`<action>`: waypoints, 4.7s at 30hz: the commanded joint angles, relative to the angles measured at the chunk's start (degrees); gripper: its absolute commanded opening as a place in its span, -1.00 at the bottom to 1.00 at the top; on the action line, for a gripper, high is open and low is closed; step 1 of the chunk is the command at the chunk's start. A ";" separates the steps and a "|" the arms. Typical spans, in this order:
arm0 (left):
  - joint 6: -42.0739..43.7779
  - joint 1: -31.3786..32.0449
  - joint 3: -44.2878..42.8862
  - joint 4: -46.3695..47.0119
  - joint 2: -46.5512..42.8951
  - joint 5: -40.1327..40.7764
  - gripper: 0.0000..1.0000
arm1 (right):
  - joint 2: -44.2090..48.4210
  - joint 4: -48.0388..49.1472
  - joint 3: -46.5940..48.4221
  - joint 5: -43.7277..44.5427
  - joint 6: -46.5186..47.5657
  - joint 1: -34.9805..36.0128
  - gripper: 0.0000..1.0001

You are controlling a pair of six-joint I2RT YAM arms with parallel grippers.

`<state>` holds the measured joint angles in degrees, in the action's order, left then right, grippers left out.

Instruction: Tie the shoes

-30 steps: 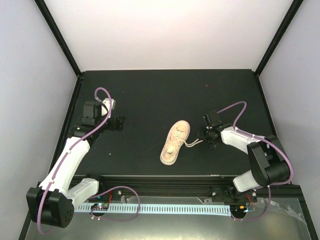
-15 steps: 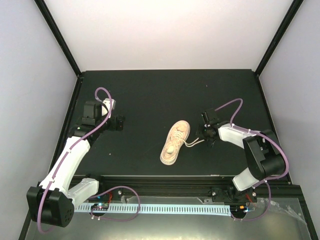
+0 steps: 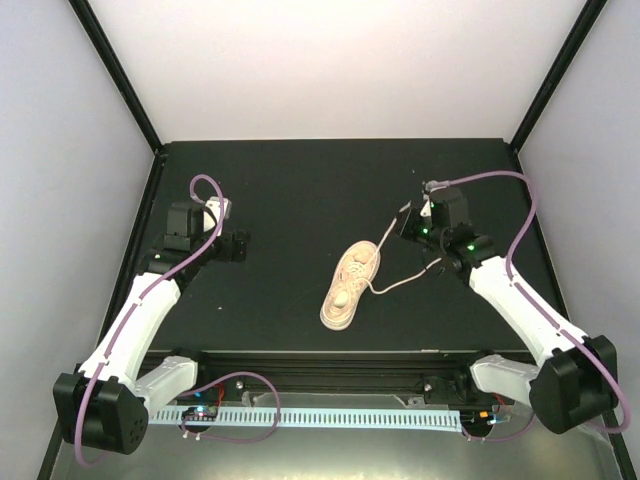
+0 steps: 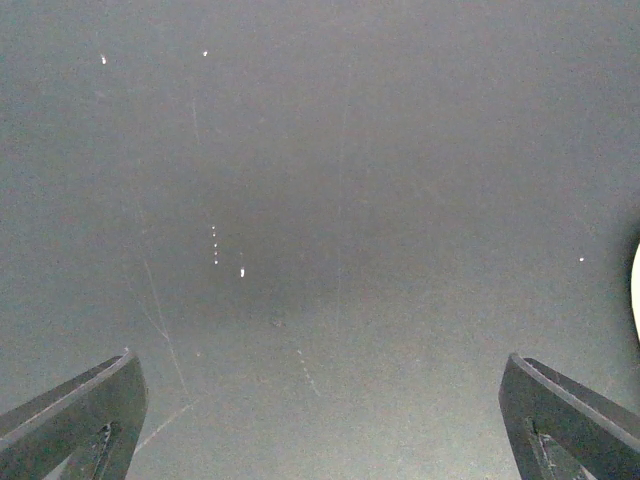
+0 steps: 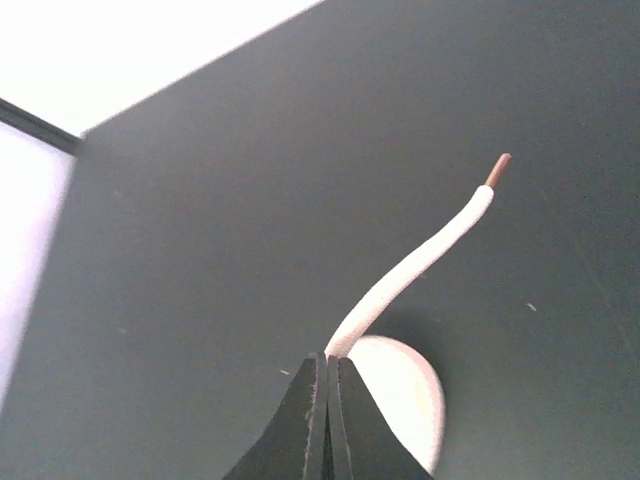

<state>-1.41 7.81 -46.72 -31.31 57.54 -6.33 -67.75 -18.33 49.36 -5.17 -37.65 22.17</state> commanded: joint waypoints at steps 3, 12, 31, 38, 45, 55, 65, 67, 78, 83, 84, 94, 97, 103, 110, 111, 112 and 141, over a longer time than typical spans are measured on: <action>0.71 -0.34 -0.56 -0.14 0.19 0.20 0.97 | -0.65 2.46 5.90 -3.56 2.19 3.96 -0.97; 0.29 -0.32 -0.33 -0.33 -1.40 1.42 0.97 | -13.74 5.88 14.68 1.50 1.29 24.49 -0.97; -34.91 32.75 10.27 6.18 -9.69 2.00 0.85 | 3.97 -5.57 0.18 11.21 2.09 13.33 1.00; -35.13 39.12 4.98 13.25 9.15 -3.07 0.66 | 13.91 -9.67 -6.78 4.95 4.15 8.45 1.00; -33.50 39.91 -0.67 14.95 20.50 -4.45 0.46 | 22.37 -11.46 -13.64 5.92 2.25 8.37 1.00; -32.64 40.13 -4.55 14.72 28.20 -7.12 0.33 | 23.99 -13.02 -14.75 10.87 0.83 8.33 0.99; -33.07 40.59 -5.84 14.97 33.00 -8.06 0.14 | 22.37 -12.46 -15.70 11.25 0.34 8.23 0.99; -33.05 40.64 -6.29 14.94 34.26 -8.08 0.02 | 22.12 -12.65 -15.72 11.44 0.07 8.22 0.99; -41.91 43.37 -1.26 17.14 28.07 -6.09 -0.97 | 20.35 -13.20 -16.19 9.45 -3.48 8.28 0.99; -49.59 47.83 3.62 19.39 24.12 -5.00 -0.97 | 16.78 -11.37 -14.92 4.88 -2.62 8.32 0.99; -51.26 49.03 4.25 20.12 23.52 -4.64 -0.97 | 16.30 -11.01 -14.65 3.97 -2.42 8.40 0.99; -54.91 54.63 5.32 19.11 18.44 2.73 0.12 | 16.16 -6.96 -14.31 -3.02 3.65 9.97 0.99; -51.10 54.01 5.11 17.36 14.22 4.42 0.42 | 14.95 -9.60 -11.08 -2.50 6.75 10.02 1.00; -36.01 46.14 1.13 7.32 10.08 4.13 0.78 | 10.84 -6.39 -7.12 -6.59 8.31 10.62 0.75; -19.39 23.26 -0.99 -0.02 3.86 -3.70 0.97 | -2.85 -6.95 2.16 -1.53 8.32 18.33 0.54; -17.71 19.75 -0.99 -0.01 3.17 -4.95 0.97 | -5.32 -7.32 3.70 -0.27 8.10 19.48 0.54; -16.42 15.77 -0.88 -0.05 2.53 -6.47 0.97 | -7.76 -7.53 5.29 0.70 7.72 20.50 0.54; -10.97 -4.03 3.15 0.61 0.01 -12.38 0.97 | -54.75 -18.60 41.26 13.16 8.73 29.70 -0.11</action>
<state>-13.43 4.40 -43.42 -30.92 57.74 -16.49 -120.31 -34.11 87.66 3.44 -28.36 51.53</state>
